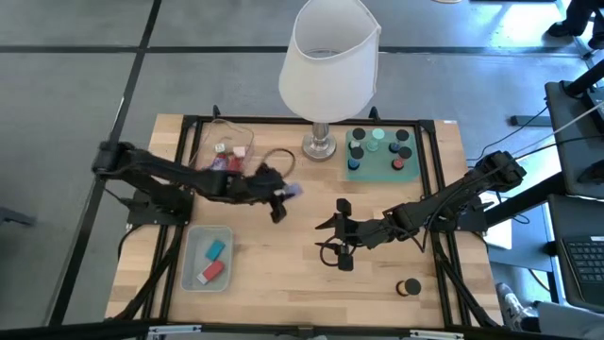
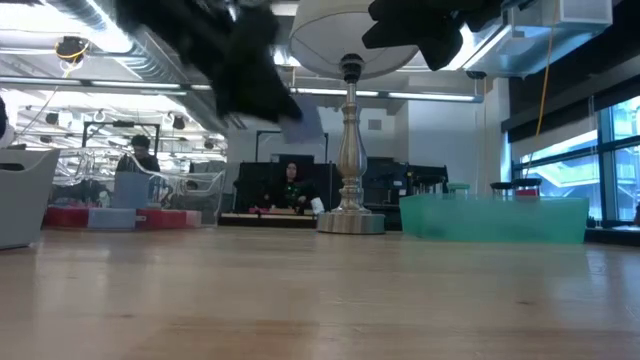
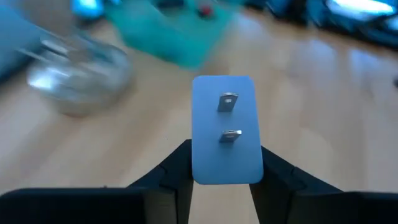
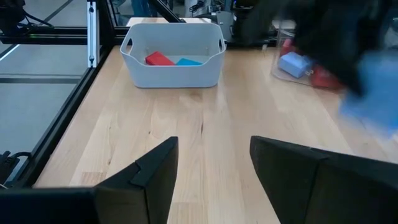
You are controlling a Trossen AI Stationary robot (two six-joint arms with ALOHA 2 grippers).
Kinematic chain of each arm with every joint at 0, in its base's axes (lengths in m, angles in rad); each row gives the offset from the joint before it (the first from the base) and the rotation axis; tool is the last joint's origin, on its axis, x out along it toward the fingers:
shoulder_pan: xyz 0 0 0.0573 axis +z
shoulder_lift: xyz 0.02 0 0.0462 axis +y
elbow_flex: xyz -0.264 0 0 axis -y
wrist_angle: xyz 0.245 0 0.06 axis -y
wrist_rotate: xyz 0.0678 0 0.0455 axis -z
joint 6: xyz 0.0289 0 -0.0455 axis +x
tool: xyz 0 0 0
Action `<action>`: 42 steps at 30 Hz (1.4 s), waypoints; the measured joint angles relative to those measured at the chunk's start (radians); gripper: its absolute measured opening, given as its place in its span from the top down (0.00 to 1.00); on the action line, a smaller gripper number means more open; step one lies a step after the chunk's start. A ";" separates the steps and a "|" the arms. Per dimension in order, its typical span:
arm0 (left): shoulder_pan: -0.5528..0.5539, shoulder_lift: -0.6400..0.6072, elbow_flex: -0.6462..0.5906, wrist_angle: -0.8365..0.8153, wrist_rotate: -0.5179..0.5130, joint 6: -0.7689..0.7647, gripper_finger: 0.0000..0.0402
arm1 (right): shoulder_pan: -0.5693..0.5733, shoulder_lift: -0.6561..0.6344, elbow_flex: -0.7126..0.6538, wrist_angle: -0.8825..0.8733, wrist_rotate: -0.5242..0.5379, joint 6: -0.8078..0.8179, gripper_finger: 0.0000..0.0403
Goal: Pick & Place Office items
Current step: Put the light blue charger adapter into the transparent bin
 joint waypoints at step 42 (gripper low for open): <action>0.350 -0.300 -0.207 -0.679 -0.381 -0.677 0.70 | 0.000 0.000 0.000 0.008 0.002 0.000 0.49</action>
